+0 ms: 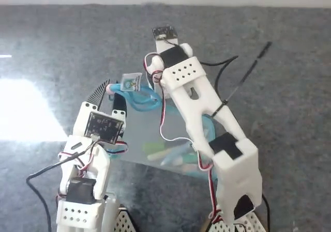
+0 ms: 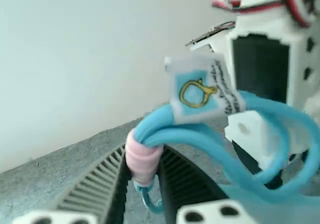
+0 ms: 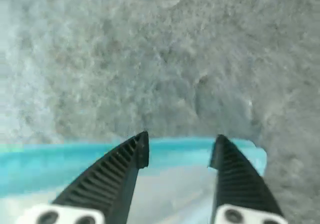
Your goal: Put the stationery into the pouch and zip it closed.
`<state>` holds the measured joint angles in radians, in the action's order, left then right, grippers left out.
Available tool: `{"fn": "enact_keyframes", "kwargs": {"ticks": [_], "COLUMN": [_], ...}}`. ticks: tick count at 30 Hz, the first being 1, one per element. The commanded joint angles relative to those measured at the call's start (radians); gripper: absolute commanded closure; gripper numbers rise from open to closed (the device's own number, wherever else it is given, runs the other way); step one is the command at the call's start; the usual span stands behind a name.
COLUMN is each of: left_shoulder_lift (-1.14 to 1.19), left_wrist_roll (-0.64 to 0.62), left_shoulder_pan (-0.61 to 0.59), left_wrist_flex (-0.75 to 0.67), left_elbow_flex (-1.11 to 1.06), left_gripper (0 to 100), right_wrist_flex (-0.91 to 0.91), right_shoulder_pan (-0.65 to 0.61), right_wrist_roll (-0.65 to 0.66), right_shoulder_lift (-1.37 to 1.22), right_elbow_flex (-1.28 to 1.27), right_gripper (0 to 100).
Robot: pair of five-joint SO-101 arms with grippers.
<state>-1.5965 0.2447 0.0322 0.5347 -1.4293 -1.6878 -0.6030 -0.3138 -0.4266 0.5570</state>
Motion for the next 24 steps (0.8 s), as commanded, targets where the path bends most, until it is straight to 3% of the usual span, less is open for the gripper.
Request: {"fn": "enact_keyframes", "kwargs": {"ticks": [1,10,14,20,24], "left_shoulder_lift": [-0.025,-0.023,-0.021,-0.023,-0.021], "left_wrist_roll": [-0.017,-0.018,-0.078,-0.095,-0.095], "left_shoulder_pan": [-0.023,-0.020,-0.028,-0.089,-0.124], "left_wrist_flex": [-0.055,-0.054,-0.049,0.075,0.184], "left_elbow_flex": [0.013,0.016,0.005,-0.002,-0.004], "left_gripper": [99,99,99,99,99], "right_wrist_flex": [-0.090,-0.104,-0.065,0.308,0.615], "right_shoulder_pan": [-0.030,-0.030,-0.079,-0.099,-0.090], "right_wrist_roll": [0.075,0.107,0.121,0.190,0.199], "right_shoulder_lift": [0.159,0.395,0.404,0.415,0.696], "right_elbow_flex": [0.052,0.048,-0.094,-0.620,-0.928], "right_gripper": [82.8,82.8,83.0,91.3,91.3]}}
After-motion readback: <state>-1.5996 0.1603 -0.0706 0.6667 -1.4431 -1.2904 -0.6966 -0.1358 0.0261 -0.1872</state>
